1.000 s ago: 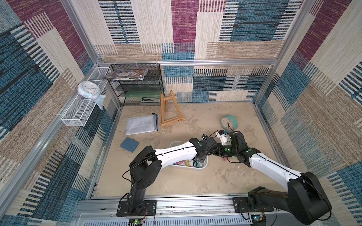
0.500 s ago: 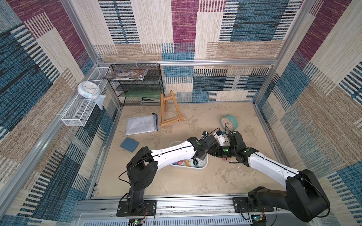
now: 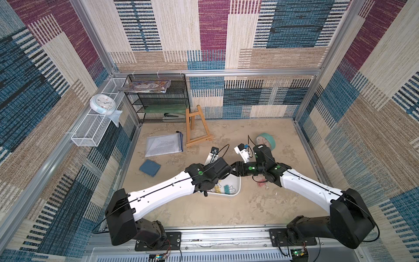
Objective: Take out the binder clips from the storage box
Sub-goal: Place the binder clip at the center of the board.
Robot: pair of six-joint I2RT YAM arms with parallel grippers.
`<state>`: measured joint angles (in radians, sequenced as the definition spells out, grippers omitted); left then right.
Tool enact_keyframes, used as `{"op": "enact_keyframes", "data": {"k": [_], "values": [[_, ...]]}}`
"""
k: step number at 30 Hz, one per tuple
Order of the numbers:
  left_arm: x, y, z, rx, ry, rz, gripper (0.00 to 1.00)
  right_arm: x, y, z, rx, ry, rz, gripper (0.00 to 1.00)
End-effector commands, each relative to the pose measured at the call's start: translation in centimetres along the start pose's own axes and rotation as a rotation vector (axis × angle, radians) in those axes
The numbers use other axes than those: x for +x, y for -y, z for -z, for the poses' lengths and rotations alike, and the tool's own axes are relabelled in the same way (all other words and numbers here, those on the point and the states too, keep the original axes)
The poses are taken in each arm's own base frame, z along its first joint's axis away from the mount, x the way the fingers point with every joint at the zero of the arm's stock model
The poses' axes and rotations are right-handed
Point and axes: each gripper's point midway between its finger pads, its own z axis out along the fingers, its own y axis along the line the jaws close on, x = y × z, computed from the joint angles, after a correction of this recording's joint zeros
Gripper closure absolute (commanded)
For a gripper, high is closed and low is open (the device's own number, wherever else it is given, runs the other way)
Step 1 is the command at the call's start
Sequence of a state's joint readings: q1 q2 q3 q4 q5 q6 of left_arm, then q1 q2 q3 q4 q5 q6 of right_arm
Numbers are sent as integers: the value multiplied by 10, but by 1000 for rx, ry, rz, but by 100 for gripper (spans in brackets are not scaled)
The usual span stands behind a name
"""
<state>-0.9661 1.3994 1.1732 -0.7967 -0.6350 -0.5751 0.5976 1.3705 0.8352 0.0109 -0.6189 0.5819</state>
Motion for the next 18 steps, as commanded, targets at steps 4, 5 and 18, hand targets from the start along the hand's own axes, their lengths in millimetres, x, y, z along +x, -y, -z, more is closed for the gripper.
{"op": "enact_keyframes", "data": {"k": [4, 5, 18], "values": [[60, -89, 14, -252, -80, 198, 100, -10, -15, -24, -9, -28, 66, 48], [71, -96, 13, -257, -107, 232, 100, -11, -18, -28, -17, -34, 74, 48], [141, -113, -27, -321, -377, 370, 100, 0, -37, -76, -63, -142, 112, 49]]}}
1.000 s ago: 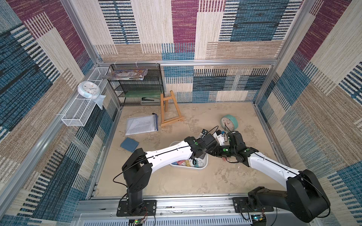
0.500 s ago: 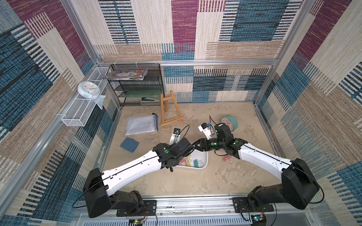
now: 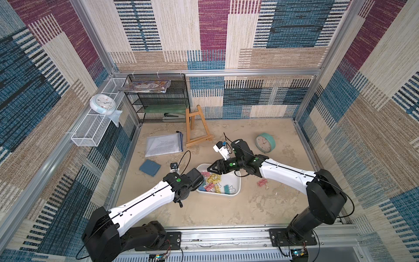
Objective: Take out the binder clips from the storage box
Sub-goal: Place the binder clip at the center of the board.
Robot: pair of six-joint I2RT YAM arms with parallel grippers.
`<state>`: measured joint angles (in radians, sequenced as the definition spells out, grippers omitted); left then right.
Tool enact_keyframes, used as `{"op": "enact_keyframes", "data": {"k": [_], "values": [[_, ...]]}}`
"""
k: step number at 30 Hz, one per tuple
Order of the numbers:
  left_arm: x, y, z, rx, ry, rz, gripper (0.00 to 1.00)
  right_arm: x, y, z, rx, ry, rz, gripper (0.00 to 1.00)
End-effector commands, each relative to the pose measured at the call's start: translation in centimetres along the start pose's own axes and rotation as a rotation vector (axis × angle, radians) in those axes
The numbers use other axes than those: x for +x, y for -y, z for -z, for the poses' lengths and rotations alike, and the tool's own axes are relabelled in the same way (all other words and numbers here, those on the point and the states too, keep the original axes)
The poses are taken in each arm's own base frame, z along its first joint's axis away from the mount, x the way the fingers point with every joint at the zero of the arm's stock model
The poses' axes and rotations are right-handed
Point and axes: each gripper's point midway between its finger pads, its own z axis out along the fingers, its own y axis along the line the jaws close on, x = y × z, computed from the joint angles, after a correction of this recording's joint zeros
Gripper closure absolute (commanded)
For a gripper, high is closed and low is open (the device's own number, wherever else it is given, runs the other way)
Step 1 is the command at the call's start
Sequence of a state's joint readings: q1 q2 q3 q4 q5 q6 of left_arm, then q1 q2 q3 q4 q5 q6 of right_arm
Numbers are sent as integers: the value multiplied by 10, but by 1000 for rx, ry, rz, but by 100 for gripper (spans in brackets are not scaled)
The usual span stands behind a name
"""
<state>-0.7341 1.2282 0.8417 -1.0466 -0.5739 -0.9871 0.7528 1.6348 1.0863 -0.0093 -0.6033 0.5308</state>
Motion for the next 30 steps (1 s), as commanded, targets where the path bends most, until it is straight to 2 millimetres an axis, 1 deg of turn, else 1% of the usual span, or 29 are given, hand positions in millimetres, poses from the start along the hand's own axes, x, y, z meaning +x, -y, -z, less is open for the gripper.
{"op": "enact_keyframes", "data": {"k": [1, 5, 11, 16, 19, 20, 24, 25, 26, 29, 30], "values": [[9, 6, -12, -4, -62, 6, 100, 4, -1, -9, -9, -23, 6, 49], [13, 16, -30, 1, -93, -3, 100, 9, 4, -17, -7, -42, -6, 49], [13, 25, -50, -14, -134, -23, 100, 17, 12, -21, 8, -55, -25, 49], [14, 24, -64, -51, -159, -46, 100, 13, 13, -20, 23, -39, -20, 49], [17, 24, -69, -66, -180, -64, 100, 13, 16, -19, 40, -29, -18, 49], [17, 25, -69, -63, -185, -72, 99, 13, 17, -18, 49, -25, -18, 49], [13, 31, -63, -27, -188, -82, 92, 10, 21, -13, 87, -7, -3, 49], [10, 32, -60, -18, -186, -80, 89, 8, 22, -11, 97, 1, 3, 49], [7, 33, -56, -8, -178, -77, 84, 7, 23, -9, 109, 6, 9, 49], [-6, 32, -43, 13, -152, -72, 77, 4, 26, -3, 136, 23, 17, 49], [-10, 33, -39, 22, -142, -70, 72, 3, 26, 0, 141, 30, 18, 49]]}}
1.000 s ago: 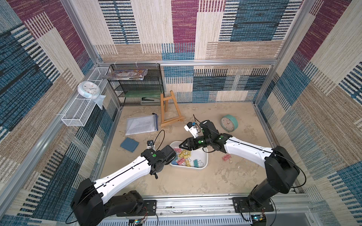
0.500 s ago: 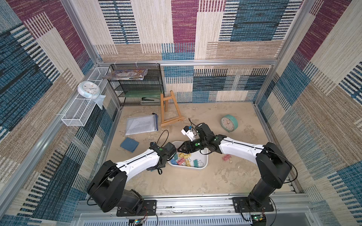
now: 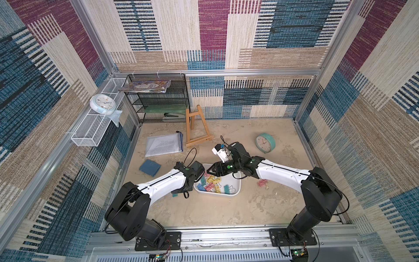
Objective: Take out the binder clips from the storage box
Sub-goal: Place the binder clip at the center of the board, then pick up the binder clip from the storage box.
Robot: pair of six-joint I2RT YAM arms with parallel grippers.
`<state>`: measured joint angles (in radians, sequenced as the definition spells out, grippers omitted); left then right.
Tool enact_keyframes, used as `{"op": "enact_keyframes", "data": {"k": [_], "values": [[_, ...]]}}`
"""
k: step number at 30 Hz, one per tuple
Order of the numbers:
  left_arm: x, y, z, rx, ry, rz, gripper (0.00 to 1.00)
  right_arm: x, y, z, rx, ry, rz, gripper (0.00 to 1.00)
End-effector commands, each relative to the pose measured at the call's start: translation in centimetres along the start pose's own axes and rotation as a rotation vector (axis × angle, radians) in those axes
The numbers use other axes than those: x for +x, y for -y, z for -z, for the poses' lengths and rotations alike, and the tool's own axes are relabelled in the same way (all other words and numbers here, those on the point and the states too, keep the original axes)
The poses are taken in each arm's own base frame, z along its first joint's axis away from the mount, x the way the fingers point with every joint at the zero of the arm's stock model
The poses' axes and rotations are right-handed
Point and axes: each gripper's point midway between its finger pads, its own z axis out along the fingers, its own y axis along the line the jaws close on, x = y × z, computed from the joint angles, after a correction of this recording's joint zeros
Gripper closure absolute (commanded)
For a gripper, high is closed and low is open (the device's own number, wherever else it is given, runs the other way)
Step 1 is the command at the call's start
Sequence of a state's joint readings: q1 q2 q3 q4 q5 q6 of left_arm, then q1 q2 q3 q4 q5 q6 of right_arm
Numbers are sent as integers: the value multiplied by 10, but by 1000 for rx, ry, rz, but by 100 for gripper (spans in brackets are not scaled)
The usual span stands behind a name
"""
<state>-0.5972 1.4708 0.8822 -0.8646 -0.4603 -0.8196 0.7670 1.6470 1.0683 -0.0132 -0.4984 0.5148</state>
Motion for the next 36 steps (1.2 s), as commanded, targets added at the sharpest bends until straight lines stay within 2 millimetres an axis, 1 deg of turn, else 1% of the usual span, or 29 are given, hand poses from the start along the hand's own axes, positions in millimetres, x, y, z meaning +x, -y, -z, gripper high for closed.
{"op": "enact_keyframes", "data": {"k": [1, 2, 4, 6, 11, 15, 18, 22, 24, 27, 31, 33, 34, 36], "values": [[-6, 0, 15, 34, 7, -11, 69, -3, 8, 8, 48, 22, 14, 49], [-9, -1, 20, 41, 17, -10, 65, -3, 10, 10, 54, 26, 13, 49], [-15, -1, 30, 55, 25, -4, 64, -6, 13, 16, 68, 41, 10, 49], [-21, 4, 43, 110, 36, 4, 64, -8, 16, 22, 87, 62, 9, 49], [-37, 42, 80, 336, 77, -15, 65, -8, 30, 40, 124, 113, -33, 47], [-35, 77, 94, 447, 69, -68, 64, -1, 37, 44, 142, 109, -61, 45], [-26, 103, 96, 456, 50, -135, 61, 6, 47, 50, 185, 129, -89, 43], [-9, 136, 95, 454, 13, -199, 59, 15, 64, 62, 265, 155, -138, 38], [-5, 151, 95, 450, 10, -222, 57, 18, 69, 69, 297, 167, -145, 37], [-3, 170, 96, 448, 9, -267, 54, 21, 82, 85, 378, 219, -192, 38], [-1, 193, 95, 471, -6, -348, 55, 28, 96, 107, 439, 291, -240, 37], [1, 202, 94, 478, -13, -395, 58, 31, 98, 111, 430, 309, -250, 37], [2, 205, 93, 483, -18, -414, 61, 33, 99, 113, 430, 312, -256, 37], [5, 208, 90, 479, -29, -443, 64, 35, 100, 115, 433, 313, -263, 37]]}}
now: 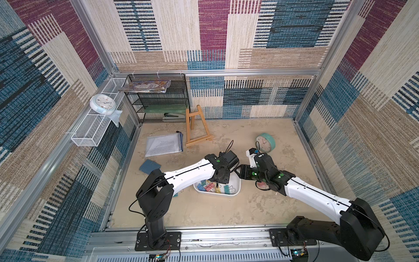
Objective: Take out the binder clips from the storage box
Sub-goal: Pick up the binder clip from the storage box.
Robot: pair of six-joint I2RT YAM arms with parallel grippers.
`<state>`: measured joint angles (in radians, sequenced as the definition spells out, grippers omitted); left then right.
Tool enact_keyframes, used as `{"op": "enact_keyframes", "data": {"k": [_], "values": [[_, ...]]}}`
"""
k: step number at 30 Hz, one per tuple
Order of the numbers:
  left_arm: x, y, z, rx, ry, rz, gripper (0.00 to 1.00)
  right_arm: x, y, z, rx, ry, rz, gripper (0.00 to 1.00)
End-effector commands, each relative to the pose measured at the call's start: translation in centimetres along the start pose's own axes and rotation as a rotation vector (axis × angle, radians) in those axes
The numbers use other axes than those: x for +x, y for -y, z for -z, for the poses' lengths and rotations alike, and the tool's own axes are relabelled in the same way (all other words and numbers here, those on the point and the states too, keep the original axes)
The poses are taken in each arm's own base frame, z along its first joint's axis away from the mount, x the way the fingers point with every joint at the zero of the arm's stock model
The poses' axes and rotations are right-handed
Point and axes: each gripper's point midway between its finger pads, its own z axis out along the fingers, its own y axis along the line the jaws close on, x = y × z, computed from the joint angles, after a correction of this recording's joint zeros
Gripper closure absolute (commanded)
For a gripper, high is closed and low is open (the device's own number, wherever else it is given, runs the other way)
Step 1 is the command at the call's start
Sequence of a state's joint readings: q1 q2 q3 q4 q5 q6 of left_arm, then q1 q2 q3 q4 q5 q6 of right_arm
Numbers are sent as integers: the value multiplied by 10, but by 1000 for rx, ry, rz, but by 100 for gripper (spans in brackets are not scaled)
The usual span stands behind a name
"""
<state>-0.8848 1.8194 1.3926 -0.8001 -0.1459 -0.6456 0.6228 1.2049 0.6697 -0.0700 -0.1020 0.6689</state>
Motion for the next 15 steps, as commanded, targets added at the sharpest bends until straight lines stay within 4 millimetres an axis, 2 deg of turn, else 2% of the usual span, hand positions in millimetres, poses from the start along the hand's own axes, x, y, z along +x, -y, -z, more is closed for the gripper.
{"op": "enact_keyframes", "data": {"k": [1, 7, 15], "values": [[4, 5, -4, 20, -36, -74, 65, -3, 4, 4, 15, 24, -26, 37], [10, -7, -10, -43, -53, -119, 65, -2, 5, 5, 14, 25, -33, 37], [4, -14, -18, -108, -48, -183, 65, 3, -6, -2, -50, -10, -26, 37]]}}
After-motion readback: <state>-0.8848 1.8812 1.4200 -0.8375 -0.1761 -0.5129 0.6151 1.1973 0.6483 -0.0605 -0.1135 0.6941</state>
